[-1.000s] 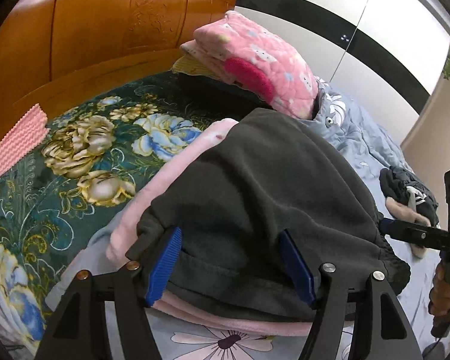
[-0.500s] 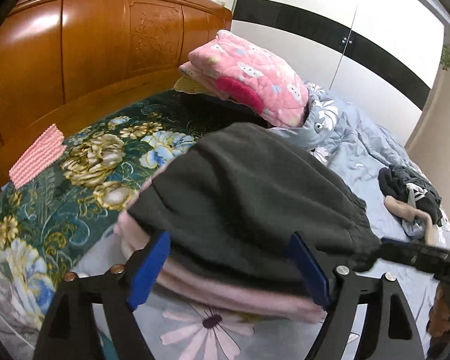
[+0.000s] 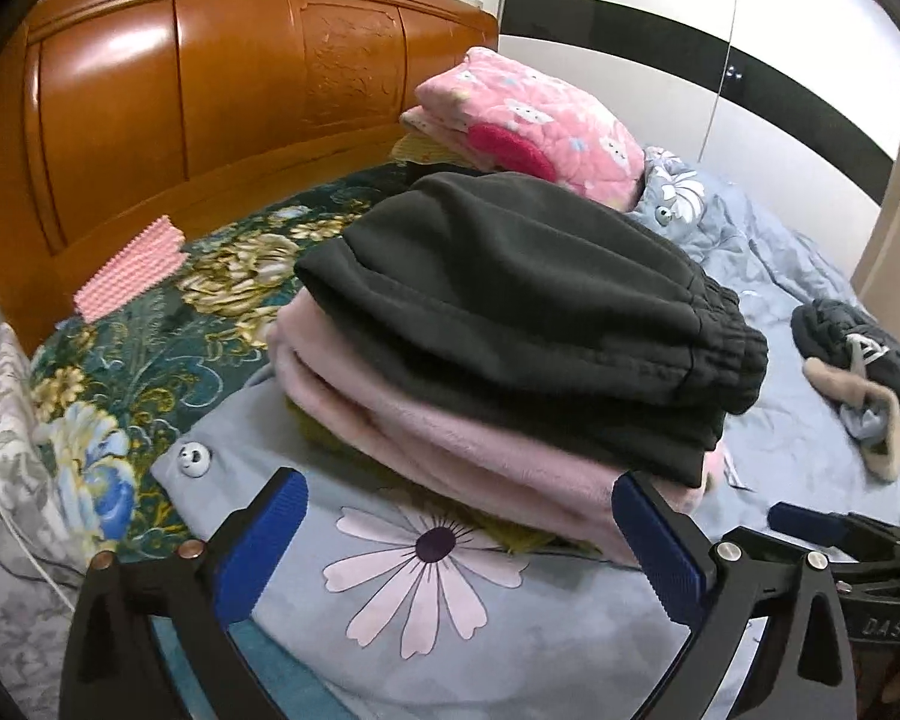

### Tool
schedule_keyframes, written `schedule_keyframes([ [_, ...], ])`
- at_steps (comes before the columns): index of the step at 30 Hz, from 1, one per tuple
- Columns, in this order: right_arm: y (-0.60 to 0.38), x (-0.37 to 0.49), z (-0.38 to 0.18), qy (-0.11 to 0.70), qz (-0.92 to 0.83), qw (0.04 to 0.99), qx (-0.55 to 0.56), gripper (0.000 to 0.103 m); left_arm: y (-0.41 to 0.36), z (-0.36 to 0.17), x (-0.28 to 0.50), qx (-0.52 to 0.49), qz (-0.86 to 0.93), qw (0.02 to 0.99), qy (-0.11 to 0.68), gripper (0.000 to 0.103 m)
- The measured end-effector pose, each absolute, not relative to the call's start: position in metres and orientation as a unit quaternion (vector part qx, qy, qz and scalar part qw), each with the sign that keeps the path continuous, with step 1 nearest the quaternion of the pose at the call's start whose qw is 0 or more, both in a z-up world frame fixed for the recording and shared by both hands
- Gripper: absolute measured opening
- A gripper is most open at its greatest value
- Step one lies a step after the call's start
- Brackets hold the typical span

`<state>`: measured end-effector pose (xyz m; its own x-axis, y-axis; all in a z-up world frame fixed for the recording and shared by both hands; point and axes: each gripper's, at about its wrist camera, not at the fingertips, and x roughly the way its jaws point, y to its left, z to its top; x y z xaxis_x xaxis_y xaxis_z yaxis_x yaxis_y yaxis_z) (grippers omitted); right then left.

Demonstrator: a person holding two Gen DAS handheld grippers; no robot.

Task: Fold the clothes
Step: 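Open both grippers and pull them back from the stack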

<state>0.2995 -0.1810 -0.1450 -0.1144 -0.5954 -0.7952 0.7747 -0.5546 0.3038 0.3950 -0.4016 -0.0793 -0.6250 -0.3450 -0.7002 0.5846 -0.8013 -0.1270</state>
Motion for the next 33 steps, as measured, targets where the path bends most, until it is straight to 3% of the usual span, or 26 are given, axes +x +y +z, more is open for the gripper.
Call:
schedule_keyframes([
  [5, -0.177, 0.303, -0.146, 0.092, -0.749, 0.457, 0.471, 0.098, -0.393, -0.086, 0.399, 0.350, -0.879, 0.270, 0.178, 0.103],
  [11, -0.172, 0.305, -0.149, 0.102, -0.759, 0.444, 0.464, 0.103, -0.382, -0.093, 0.391, 0.367, -0.872, 0.283, 0.156, 0.103],
  [33, -0.151, 0.312, -0.148, 0.112, -0.805, 0.436, 0.387, 0.103, -0.353, -0.105, 0.392, 0.337, -0.881, 0.308, 0.122, 0.103],
])
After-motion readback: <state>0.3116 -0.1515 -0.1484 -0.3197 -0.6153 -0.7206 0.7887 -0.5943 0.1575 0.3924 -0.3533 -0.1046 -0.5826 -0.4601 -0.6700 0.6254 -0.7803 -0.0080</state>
